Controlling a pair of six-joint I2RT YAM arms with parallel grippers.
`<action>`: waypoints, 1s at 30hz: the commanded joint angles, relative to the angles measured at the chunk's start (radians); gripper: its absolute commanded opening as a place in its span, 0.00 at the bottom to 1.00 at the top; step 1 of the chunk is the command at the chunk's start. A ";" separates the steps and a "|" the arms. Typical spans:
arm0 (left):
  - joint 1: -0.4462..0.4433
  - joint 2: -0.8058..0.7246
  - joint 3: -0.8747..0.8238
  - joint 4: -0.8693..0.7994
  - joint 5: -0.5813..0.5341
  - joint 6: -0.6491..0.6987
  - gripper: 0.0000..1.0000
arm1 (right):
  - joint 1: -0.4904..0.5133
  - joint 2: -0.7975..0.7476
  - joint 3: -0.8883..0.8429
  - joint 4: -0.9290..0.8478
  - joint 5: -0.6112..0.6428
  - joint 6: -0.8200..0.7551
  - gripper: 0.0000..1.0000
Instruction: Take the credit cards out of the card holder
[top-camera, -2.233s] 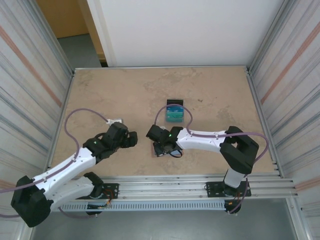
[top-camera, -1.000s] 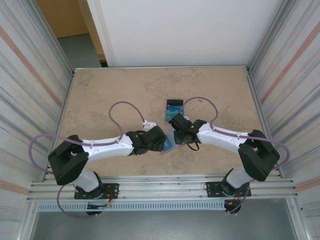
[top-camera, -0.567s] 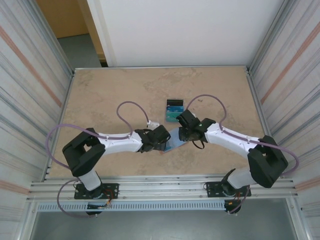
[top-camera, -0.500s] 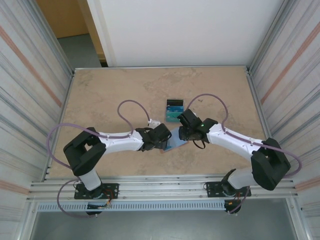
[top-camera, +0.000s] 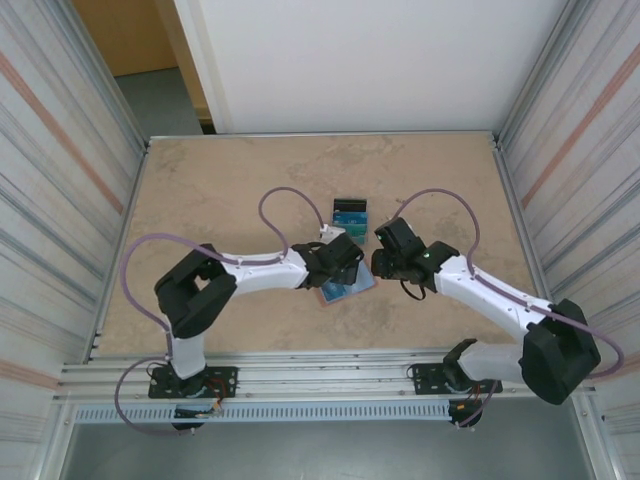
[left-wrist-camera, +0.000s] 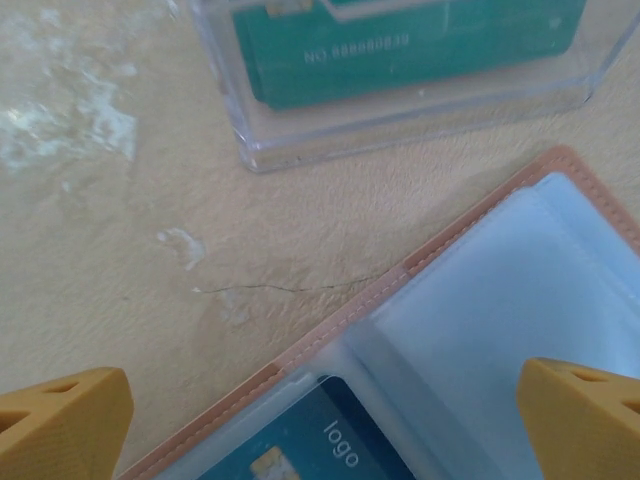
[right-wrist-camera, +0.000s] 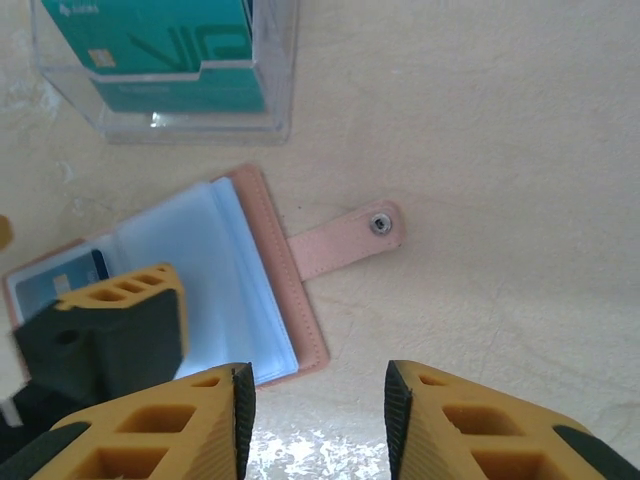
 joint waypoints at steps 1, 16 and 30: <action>-0.012 0.038 0.050 -0.039 0.008 0.031 0.99 | -0.018 -0.055 -0.020 -0.014 -0.008 0.027 0.42; -0.107 0.022 -0.056 0.079 0.040 0.269 0.99 | -0.035 -0.069 -0.048 -0.036 -0.064 0.055 0.41; -0.113 -0.244 -0.097 0.031 0.013 0.226 0.99 | -0.001 -0.064 -0.072 -0.027 -0.118 0.116 0.33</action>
